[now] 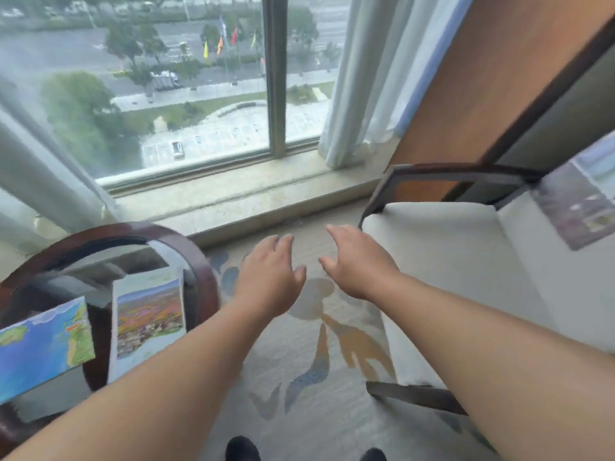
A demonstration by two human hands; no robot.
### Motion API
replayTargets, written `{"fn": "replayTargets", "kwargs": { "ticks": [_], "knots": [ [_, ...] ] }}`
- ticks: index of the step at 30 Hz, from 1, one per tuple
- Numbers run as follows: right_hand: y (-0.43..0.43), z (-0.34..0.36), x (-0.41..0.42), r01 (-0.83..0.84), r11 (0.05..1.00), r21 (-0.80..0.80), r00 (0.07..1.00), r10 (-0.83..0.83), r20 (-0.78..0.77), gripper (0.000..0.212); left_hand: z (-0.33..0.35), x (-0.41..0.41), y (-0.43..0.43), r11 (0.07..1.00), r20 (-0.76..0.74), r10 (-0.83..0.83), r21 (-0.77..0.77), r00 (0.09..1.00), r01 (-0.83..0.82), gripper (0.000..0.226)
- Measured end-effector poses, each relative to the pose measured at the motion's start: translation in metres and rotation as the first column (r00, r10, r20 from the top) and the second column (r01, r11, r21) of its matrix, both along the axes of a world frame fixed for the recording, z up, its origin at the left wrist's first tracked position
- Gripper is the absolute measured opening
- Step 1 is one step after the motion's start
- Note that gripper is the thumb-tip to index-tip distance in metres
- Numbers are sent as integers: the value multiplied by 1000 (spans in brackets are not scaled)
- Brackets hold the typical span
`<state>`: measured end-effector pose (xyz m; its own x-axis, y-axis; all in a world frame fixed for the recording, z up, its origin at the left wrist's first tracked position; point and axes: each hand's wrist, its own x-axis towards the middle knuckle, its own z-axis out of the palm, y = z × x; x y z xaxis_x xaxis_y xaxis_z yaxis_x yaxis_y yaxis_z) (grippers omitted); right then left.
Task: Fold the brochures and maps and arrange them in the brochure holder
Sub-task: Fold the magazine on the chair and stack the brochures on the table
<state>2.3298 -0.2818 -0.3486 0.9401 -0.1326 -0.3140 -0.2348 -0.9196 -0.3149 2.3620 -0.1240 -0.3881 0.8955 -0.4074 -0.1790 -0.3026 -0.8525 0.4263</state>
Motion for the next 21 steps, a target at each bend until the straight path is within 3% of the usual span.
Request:
{"fn": "replayTargets", "kwargs": {
  "ticks": [5,12,21],
  "knots": [
    [-132,57,-63,219,975,-25,972,-216,97,50,67,-32,-143,984,99,-149,-88,984,158,62],
    [-299,111,-150,401,915,-33,902,-389,189,50,129,-90,-325,947,135,-276,-130,952,293,55],
    [-414,151,-195,584,811,-26,789,-560,254,38,168,-104,-459,879,157,-441,-123,884,461,59]
  ]
}}
